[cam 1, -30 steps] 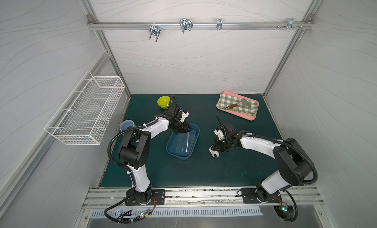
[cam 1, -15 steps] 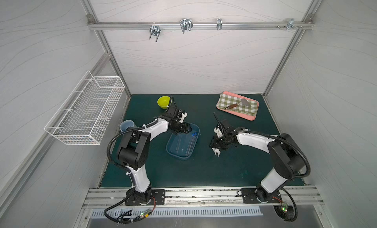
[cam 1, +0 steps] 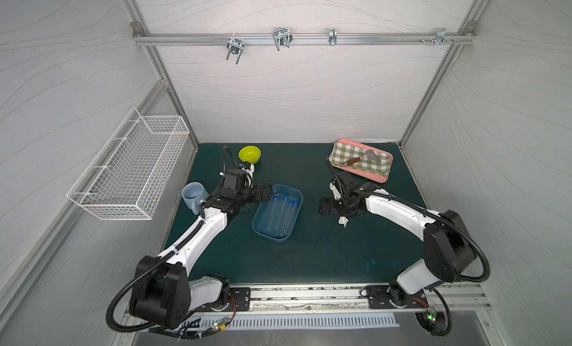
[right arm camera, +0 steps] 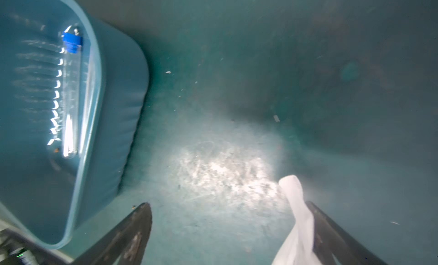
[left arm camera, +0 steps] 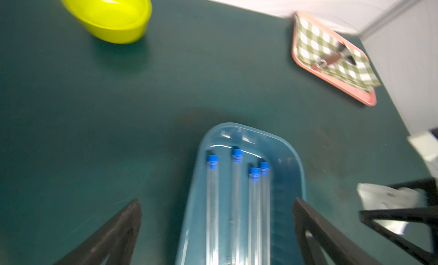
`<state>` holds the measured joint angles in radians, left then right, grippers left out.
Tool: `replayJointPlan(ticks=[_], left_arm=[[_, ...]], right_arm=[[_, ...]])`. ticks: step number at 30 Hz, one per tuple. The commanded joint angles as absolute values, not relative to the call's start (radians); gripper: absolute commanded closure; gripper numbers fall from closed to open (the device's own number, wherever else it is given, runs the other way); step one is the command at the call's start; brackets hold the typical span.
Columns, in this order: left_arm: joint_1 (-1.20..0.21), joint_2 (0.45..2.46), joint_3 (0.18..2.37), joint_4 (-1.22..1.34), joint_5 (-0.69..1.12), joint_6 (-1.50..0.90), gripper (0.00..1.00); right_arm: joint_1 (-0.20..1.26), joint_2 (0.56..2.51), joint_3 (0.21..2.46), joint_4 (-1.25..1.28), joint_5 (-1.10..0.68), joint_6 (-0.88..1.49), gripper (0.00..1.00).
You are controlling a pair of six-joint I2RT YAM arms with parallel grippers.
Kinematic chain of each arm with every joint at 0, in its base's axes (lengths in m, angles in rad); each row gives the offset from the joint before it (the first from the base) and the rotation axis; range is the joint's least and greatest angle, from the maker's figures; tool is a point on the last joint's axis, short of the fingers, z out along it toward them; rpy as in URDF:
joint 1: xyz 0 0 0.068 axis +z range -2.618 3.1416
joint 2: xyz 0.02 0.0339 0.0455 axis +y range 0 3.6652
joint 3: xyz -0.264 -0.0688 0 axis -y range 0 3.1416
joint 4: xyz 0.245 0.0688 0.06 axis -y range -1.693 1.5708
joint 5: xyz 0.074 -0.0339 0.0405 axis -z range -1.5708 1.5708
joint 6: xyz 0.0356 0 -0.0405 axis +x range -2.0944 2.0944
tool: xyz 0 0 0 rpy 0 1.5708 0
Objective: Wipe the exteriors of test tubes
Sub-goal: Place the test tube in the storage box, then reset both arms
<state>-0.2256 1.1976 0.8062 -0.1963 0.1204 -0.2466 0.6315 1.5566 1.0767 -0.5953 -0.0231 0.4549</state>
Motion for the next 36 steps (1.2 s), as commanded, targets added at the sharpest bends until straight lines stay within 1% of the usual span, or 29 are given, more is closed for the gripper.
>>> replayJointPlan(ticks=[1,3,5,6,8,10,11,15,17,19,22,24,27,30,31,32,33,35,36], left_arm=[[-0.201,1.128,0.753,-0.140,-0.020,-0.234,0.00],[-0.197,1.096,0.720,-0.128,-0.066,-0.222,0.00],[-0.194,1.067,0.694,-0.122,-0.109,-0.213,0.00],[-0.192,1.052,0.681,-0.121,-0.131,-0.209,0.00],[-0.189,1.023,0.653,-0.111,-0.166,-0.203,0.00],[-0.187,1.003,0.624,-0.090,-0.201,-0.202,0.00],[-0.186,0.995,0.611,-0.085,-0.223,-0.203,0.00],[-0.183,0.970,0.577,-0.081,-0.310,-0.210,0.00],[-0.181,0.958,0.547,-0.052,-0.343,-0.190,0.00],[-0.179,0.945,0.482,0.038,-0.380,-0.146,0.00],[-0.175,0.936,0.345,0.278,-0.422,-0.071,0.00],[-0.152,0.962,0.261,0.412,-0.450,-0.098,0.00],[-0.088,1.050,0.231,0.560,-0.379,-0.155,0.00],[-0.065,1.155,0.283,0.604,-0.318,-0.119,0.00],[-0.058,1.185,0.294,0.623,-0.309,-0.114,0.01],[-0.044,1.218,0.301,0.658,-0.291,-0.112,0.00],[-0.025,1.249,0.308,0.700,-0.260,-0.114,0.00],[0.007,1.310,0.337,0.735,-0.198,-0.109,0.00],[0.013,1.330,0.363,0.714,-0.187,-0.092,0.00]], right_arm=[[0.663,1.552,1.100,-0.691,0.054,0.348,0.01],[0.676,1.548,1.079,-0.661,-0.007,0.310,0.01],[0.718,1.541,1.091,-0.714,0.188,0.339,0.01],[0.730,1.540,1.096,-0.732,0.241,0.327,0.01],[0.719,1.526,1.075,-0.688,0.138,0.265,0.01],[0.743,1.522,1.075,-0.700,0.228,0.276,0.01],[0.747,1.520,1.072,-0.697,0.235,0.266,0.01],[0.658,1.423,0.989,-0.568,0.101,0.280,0.01],[0.610,1.364,0.961,-0.522,0.100,0.263,0.01],[0.544,1.301,0.929,-0.453,0.107,0.226,0.01],[0.391,1.218,0.828,-0.255,0.069,0.195,0.01],[0.257,1.190,0.743,-0.090,-0.015,0.162,0.01],[0.134,1.231,0.613,0.180,-0.034,0.111,0.01],[0.071,1.342,0.527,0.435,-0.035,0.095,0.01],[0.062,1.380,0.525,0.461,-0.044,0.077,0.01],[0.061,1.416,0.522,0.479,-0.011,0.073,0.01],[0.058,1.446,0.492,0.580,0.007,0.067,0.01],[0.055,1.440,0.486,0.598,0.023,0.037,0.01],[0.052,1.449,0.456,0.679,0.035,0.041,0.01]])
